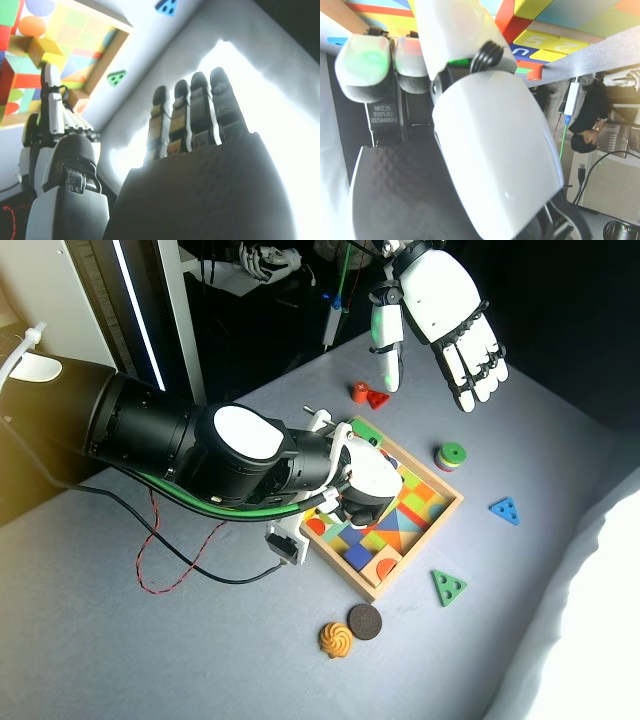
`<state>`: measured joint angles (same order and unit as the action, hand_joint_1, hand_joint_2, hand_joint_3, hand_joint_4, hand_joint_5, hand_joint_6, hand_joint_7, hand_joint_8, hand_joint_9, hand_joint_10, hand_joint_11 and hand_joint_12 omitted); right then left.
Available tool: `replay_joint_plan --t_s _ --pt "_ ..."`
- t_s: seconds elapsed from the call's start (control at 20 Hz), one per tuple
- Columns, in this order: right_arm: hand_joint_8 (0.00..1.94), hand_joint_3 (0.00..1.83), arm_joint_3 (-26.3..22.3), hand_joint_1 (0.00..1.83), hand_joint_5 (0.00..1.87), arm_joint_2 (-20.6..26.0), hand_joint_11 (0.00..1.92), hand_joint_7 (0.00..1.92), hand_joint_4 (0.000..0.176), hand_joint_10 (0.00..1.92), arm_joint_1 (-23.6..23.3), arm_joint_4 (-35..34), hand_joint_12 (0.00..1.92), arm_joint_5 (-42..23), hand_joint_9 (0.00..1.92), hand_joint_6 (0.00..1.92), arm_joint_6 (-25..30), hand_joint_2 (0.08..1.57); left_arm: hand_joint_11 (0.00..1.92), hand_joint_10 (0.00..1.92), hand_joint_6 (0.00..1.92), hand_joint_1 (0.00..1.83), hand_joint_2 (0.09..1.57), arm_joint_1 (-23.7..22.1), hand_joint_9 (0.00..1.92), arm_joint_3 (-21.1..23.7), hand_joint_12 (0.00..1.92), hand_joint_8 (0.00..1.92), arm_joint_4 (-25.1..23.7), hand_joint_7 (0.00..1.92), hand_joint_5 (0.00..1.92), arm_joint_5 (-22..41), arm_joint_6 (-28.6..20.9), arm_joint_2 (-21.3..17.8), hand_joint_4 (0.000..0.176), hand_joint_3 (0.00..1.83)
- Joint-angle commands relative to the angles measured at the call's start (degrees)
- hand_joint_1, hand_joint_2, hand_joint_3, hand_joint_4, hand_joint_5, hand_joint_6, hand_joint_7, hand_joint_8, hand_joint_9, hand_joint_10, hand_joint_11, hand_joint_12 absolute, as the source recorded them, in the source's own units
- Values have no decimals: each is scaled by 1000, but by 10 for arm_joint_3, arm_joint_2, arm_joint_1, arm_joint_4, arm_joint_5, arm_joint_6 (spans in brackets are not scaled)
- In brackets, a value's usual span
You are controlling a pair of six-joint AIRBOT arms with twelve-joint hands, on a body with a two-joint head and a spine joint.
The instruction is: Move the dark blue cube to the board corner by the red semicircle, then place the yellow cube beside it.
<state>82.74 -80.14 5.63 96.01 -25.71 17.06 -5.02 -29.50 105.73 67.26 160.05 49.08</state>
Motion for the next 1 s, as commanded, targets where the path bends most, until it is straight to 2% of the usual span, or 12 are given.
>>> replay_joint_plan --t_s 0.0,0.1,0.3,0.55,0.95 --pt "1941 1 5 1773 366 5 1344 1071 0 1921 1 -10 1921 -4 1230 6 -4 1140 0 1 4 26 1261 -8 43 2 0 2 -49 80 121 12 0 -4 0 0" --pt "1941 0 17 1787 363 6 1347 1079 0 1921 1 -4 1921 -10 1233 3 -4 1140 3 3 6 63 1255 -8 44 2 1 4 -50 85 130 12 0 -4 0 0" --pt "1941 0 25 1774 364 8 1280 1040 0 1921 -4 9 1921 -16 1181 2 -4 1140 7 6 7 20 1258 -9 57 2 3 7 -47 90 135 12 0 -4 0 0" --pt "1941 0 30 1781 365 14 1363 1099 0 1921 -8 20 1921 -18 1247 1 -5 1131 0 0 3 41 1260 -9 38 2 0 0 -47 74 115 12 0 -4 0 0" --pt "1941 1 57 1770 384 24 1350 1096 0 1921 -11 20 1921 -22 1230 3 -7 1141 0 3 5 32 1263 -10 42 2 0 3 -44 80 124 12 0 -4 0 1"
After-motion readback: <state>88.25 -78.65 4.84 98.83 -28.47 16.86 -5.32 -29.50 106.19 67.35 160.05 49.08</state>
